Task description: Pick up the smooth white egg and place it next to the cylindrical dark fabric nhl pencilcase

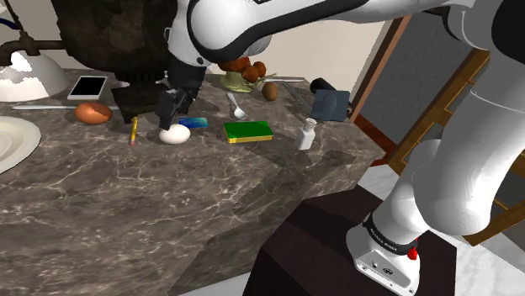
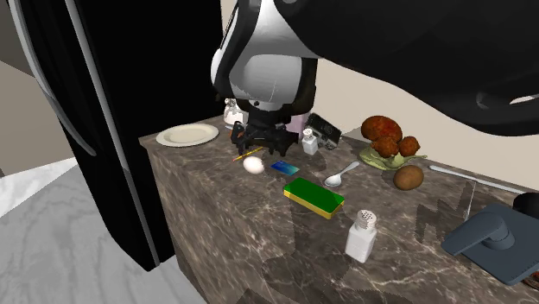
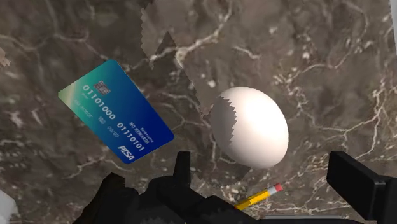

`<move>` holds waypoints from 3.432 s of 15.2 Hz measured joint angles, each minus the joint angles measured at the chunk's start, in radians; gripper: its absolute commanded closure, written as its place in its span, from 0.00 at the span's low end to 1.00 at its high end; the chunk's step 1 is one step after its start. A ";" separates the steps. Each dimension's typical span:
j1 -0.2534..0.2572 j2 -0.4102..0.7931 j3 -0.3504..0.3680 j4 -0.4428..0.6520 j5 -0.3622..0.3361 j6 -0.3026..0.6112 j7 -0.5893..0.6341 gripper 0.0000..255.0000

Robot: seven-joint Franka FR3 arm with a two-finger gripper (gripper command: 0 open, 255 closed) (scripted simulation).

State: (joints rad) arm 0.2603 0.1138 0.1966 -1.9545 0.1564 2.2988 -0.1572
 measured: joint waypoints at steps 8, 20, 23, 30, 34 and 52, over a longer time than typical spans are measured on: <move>-0.007 0.035 0.008 -0.012 0.003 0.162 -0.011 0.00; -0.018 -0.028 0.010 -0.077 0.035 0.163 -0.032 0.00; -0.036 -0.099 0.017 -0.173 0.135 0.180 -0.209 0.00; -0.030 -0.062 0.024 -0.199 0.171 0.250 -0.280 0.00; -0.026 -0.042 0.026 -0.196 0.168 0.267 -0.278 0.00; -0.027 -0.062 0.025 -0.180 0.160 0.232 -0.265 1.00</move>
State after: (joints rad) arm 0.2333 0.0513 0.2214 -2.1346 0.3165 2.5307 -0.4222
